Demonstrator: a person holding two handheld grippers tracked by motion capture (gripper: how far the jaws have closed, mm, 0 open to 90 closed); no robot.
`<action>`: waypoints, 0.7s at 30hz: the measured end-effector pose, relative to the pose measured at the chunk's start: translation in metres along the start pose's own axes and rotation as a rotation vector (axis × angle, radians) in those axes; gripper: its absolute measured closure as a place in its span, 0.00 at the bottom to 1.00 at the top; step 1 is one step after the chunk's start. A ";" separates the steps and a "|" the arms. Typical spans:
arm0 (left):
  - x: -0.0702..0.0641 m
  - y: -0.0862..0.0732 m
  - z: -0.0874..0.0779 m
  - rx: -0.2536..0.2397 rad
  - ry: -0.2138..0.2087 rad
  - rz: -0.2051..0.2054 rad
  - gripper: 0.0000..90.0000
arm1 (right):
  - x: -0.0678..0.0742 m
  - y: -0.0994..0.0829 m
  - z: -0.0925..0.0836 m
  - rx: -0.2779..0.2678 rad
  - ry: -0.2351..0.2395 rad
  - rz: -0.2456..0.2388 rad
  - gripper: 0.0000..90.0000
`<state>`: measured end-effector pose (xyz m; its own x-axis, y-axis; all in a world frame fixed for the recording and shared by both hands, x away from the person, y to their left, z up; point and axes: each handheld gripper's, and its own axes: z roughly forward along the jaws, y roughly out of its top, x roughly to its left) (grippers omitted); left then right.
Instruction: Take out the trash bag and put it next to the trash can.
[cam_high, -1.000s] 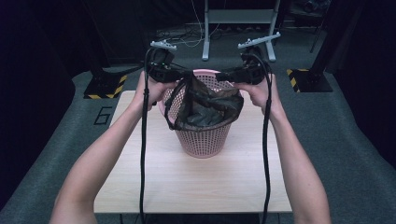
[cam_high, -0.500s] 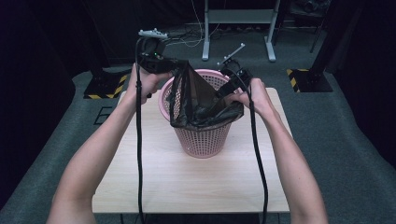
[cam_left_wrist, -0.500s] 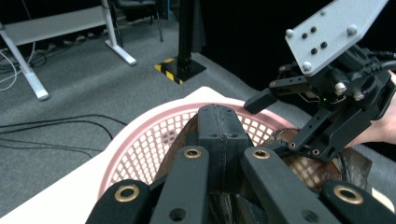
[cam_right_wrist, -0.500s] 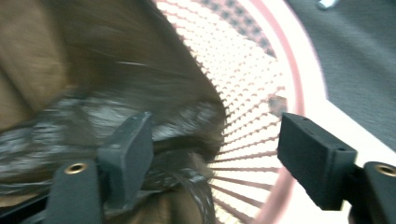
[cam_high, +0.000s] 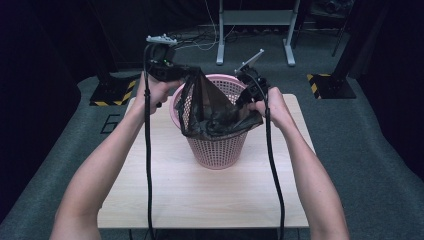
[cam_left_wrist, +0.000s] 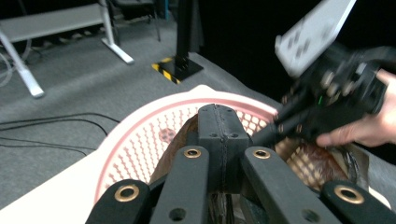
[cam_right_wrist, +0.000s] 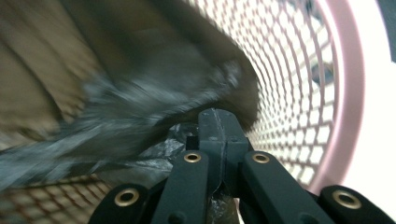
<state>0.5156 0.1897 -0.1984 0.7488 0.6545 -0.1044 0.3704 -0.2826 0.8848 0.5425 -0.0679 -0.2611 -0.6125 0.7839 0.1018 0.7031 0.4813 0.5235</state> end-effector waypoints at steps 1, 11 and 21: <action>-0.001 -0.003 0.006 0.011 -0.004 0.002 1.00 | 0.001 0.001 -0.003 -0.032 0.018 0.004 1.00; -0.020 -0.027 0.058 0.104 -0.066 0.034 0.93 | 0.023 0.013 -0.033 -0.305 0.157 -0.004 1.00; -0.031 -0.030 0.081 0.161 -0.056 0.112 0.95 | 0.032 0.013 -0.041 -0.417 0.247 -0.008 1.00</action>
<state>0.5256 0.1212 -0.2587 0.8182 0.5737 -0.0390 0.3629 -0.4627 0.8088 0.5169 -0.0525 -0.2161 -0.7203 0.6399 0.2676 0.5242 0.2495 0.8143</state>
